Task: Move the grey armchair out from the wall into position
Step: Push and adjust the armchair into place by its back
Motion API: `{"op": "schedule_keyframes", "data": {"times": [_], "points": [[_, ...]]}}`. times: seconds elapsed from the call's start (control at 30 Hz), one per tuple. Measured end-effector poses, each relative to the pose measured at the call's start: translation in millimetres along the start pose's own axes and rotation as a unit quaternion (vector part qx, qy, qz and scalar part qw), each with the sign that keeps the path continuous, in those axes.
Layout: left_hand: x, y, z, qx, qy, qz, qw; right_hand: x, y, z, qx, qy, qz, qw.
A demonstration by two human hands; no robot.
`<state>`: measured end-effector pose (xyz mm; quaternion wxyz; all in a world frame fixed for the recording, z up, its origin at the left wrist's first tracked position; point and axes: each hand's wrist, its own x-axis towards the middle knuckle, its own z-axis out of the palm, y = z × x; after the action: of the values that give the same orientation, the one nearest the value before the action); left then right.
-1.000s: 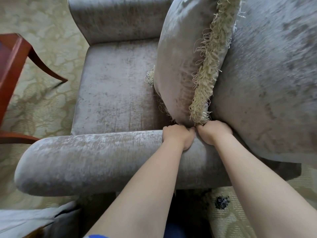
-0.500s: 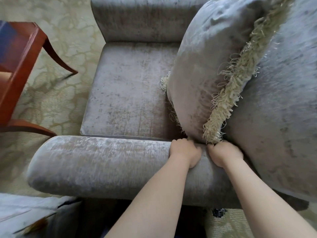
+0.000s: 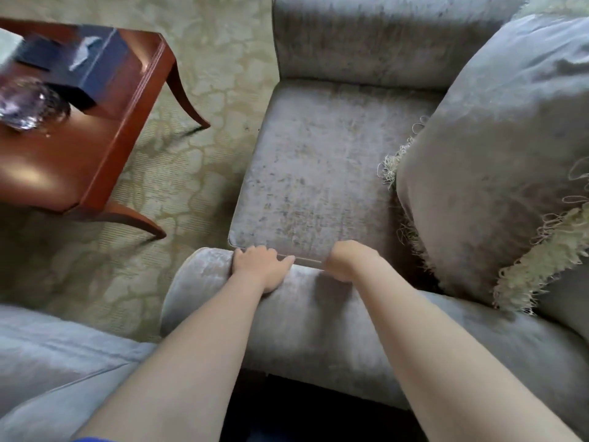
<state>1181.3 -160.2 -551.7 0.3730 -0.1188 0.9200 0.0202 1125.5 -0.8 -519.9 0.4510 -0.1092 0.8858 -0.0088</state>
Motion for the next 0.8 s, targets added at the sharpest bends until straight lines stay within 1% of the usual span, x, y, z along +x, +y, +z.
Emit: {"op": "schedule_keyframes", "data": {"times": [0.1, 0.13, 0.2, 0.23, 0.3, 0.43, 0.47, 0.6, 0.7, 0.8], "points": [[8, -54, -5, 0.001, -0.01, -0.029, 1.0, 16, -65, 25, 0.077, 0.01, -0.047, 0.996], [11, -66, -6, -0.002, -0.013, -0.035, 0.999, 18, -82, 33, 0.088, 0.017, -0.05, 0.995], [16, -81, -5, -0.021, -0.016, -0.045, 0.999, 23, -104, 47, 0.097, 0.054, -0.029, 0.993], [18, -84, -5, -0.029, -0.018, -0.05, 0.998, 26, -108, 52, 0.1, 0.072, -0.013, 0.992], [18, -84, -4, -0.029, -0.026, -0.073, 0.997, 31, -110, 54, 0.099, 0.085, 0.01, 0.991], [15, -73, -7, -0.034, -0.041, -0.165, 0.985, 35, -107, 56, 0.088, 0.104, 0.015, 0.991], [14, -72, -9, -0.034, -0.043, -0.178, 0.983, 35, -107, 57, 0.083, 0.109, 0.017, 0.99], [10, -71, -9, -0.018, -0.035, -0.176, 0.984, 31, -105, 57, 0.077, 0.104, 0.024, 0.991], [5, -72, -7, -0.015, -0.016, -0.155, 0.988, 27, -104, 57, 0.075, 0.09, 0.021, 0.993], [-1, -72, -1, -0.011, -0.005, -0.139, 0.99, 23, -101, 61, 0.067, 0.093, 0.016, 0.993]]}}
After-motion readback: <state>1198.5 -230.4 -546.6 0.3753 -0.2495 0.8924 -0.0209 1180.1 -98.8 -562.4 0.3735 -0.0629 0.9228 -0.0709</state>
